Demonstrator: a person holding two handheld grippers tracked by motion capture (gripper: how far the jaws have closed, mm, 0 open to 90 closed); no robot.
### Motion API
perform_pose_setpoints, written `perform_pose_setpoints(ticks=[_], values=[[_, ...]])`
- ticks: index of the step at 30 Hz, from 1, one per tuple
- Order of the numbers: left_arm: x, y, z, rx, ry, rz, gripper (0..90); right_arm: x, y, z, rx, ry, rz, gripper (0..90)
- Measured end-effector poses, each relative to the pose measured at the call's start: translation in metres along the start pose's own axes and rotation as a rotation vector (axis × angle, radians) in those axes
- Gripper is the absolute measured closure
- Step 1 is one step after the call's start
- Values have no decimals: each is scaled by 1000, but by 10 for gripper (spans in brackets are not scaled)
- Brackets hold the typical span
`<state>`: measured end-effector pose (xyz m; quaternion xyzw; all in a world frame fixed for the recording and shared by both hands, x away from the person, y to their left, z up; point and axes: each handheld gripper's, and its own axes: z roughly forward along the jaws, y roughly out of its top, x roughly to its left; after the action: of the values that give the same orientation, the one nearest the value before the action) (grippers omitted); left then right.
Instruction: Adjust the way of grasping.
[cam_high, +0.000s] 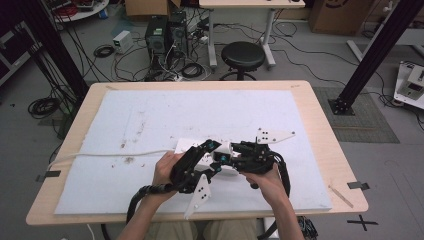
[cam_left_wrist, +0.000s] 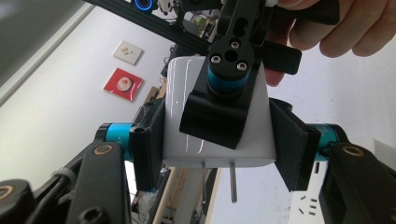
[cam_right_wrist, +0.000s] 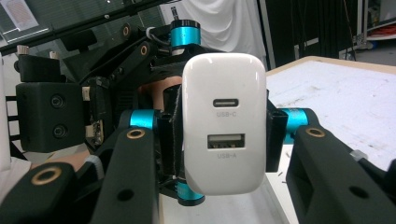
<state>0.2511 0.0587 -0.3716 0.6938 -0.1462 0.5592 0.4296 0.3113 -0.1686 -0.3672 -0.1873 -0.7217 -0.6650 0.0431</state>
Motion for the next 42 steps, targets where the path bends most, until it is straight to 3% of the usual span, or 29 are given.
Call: perform_pose_setpoints(ticks=[19,32,37,38,42], values=[[0,-1,0,9,-6,-17,424,1,-2,1,-17,-15,3,631],[3,-3,4,13,-29,-75,419,-2,-2,0,-12,-31,29,631],[3,-3,3,17,-30,-82,346,-3,-2,-1,-27,-34,32,631],[2,-4,3,21,-43,-82,290,-4,-2,-3,-32,-38,30,631],[3,-4,2,19,-43,-93,267,-4,-1,-4,-29,-46,30,631]])
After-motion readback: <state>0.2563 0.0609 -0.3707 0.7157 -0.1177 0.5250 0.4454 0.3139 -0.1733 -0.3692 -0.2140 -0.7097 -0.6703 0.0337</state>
